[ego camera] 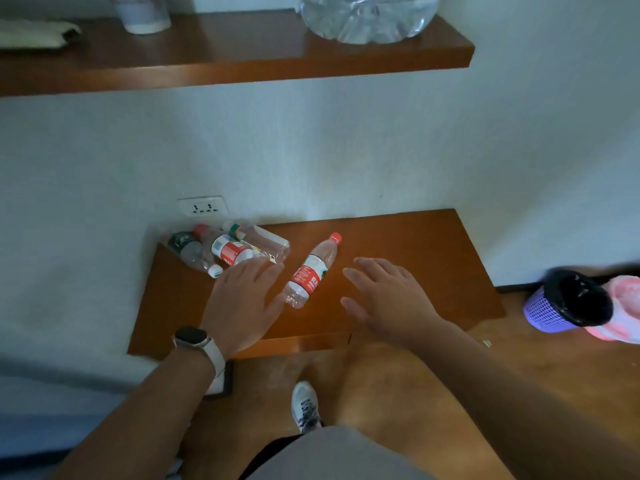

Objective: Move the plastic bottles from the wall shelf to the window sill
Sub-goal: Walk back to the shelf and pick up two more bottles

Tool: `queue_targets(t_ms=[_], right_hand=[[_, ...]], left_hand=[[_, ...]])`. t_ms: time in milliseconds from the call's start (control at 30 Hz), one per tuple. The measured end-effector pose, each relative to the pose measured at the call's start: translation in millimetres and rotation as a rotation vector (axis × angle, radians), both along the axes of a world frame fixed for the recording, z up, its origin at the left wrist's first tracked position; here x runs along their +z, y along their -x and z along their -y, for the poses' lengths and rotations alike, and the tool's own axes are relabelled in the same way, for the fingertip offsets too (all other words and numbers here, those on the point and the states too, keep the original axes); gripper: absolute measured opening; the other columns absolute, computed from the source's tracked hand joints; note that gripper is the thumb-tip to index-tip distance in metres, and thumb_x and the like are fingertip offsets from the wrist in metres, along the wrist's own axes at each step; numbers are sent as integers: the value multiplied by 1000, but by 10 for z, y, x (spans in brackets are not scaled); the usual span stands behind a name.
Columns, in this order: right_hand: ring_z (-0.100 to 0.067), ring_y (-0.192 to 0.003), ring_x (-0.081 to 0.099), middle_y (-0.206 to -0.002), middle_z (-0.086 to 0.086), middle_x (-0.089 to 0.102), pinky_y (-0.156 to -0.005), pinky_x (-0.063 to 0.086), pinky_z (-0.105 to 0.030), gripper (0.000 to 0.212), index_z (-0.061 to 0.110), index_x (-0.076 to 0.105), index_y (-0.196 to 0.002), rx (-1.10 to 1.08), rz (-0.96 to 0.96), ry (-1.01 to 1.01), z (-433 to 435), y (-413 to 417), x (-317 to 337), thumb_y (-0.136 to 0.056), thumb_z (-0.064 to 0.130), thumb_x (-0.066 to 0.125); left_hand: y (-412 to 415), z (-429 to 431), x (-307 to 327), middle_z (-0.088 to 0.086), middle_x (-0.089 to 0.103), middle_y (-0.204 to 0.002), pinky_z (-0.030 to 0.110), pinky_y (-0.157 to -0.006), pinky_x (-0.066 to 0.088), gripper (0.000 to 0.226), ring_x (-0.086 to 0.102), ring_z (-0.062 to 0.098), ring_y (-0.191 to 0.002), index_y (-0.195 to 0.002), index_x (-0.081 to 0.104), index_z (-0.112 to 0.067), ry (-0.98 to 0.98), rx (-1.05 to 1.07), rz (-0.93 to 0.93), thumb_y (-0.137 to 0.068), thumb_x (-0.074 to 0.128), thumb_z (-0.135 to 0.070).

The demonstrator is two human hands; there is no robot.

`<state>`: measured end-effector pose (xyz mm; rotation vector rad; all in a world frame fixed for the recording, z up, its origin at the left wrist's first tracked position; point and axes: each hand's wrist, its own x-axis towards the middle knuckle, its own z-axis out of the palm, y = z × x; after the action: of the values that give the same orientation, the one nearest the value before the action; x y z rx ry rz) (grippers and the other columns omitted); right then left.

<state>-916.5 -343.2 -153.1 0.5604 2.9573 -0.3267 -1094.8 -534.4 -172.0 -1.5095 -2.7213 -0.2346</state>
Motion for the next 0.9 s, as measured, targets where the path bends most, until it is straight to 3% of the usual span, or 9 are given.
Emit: queue_targets(t_ms=[100,267,367,467,533,667,767,900], right_hand=[[-19,-148,26,-160,6,31,-119,22,-41,58,33,35,-149,-19,21,-9,-171,163,-13,-99,62,32],[-20,-148,26,-159,6,32,-119,20,-41,55,34,34,-149,4,63,-4,-391,643,-6,-100,58,34],[-19,-149,24,-160,6,31,-119,20,-39,58,33,32,-150,24,99,22,-418,909,-79,-99,61,29],[-19,-147,27,-159,6,32,-117,23,-39,74,34,33,-150,32,137,41,-481,1140,-194,-88,69,11],[-18,-145,30,-158,7,34,-115,27,-39,70,35,35,-148,-6,152,74,-541,1272,-326,-89,68,16],[-13,-132,42,-150,8,43,-100,41,-33,49,33,46,-142,-235,168,331,-575,1434,-676,-98,54,45],[-4,-111,45,-139,12,47,-83,37,-25,44,34,49,-139,-374,169,555,-560,1438,-841,-98,50,49],[-3,-98,54,-122,12,55,-78,43,-24,32,33,53,-128,-521,140,728,-650,1562,-1045,-98,44,53]], left_hand=[[230,-137,-138,11,67,-126,53,-94,51,50,63,33,-117,-127,62,-15,-19,-9,9,-91,50,-49],[699,-356,-349,9,67,-124,50,-95,52,41,63,32,-116,-121,61,-18,-64,-12,43,-86,74,-35],[942,-402,-498,10,66,-126,49,-97,51,41,61,31,-119,-120,64,-18,-23,14,60,-84,74,-35],[1183,-482,-630,10,66,-127,49,-96,51,41,62,31,-119,-120,65,-18,26,26,82,-85,73,-38],[1333,-536,-708,9,64,-130,48,-98,51,42,60,30,-121,-124,64,-20,53,44,105,-88,67,-41],[1619,-619,-763,8,60,-139,47,-100,46,44,55,28,-128,-133,60,-19,52,168,206,-95,59,-40],[1732,-691,-820,6,56,-144,44,-101,45,47,50,26,-132,-140,54,-17,46,235,367,-98,56,-39],[1853,-934,-929,5,54,-144,41,-103,48,47,51,24,-131,-142,50,-18,44,313,499,-100,53,-39]])
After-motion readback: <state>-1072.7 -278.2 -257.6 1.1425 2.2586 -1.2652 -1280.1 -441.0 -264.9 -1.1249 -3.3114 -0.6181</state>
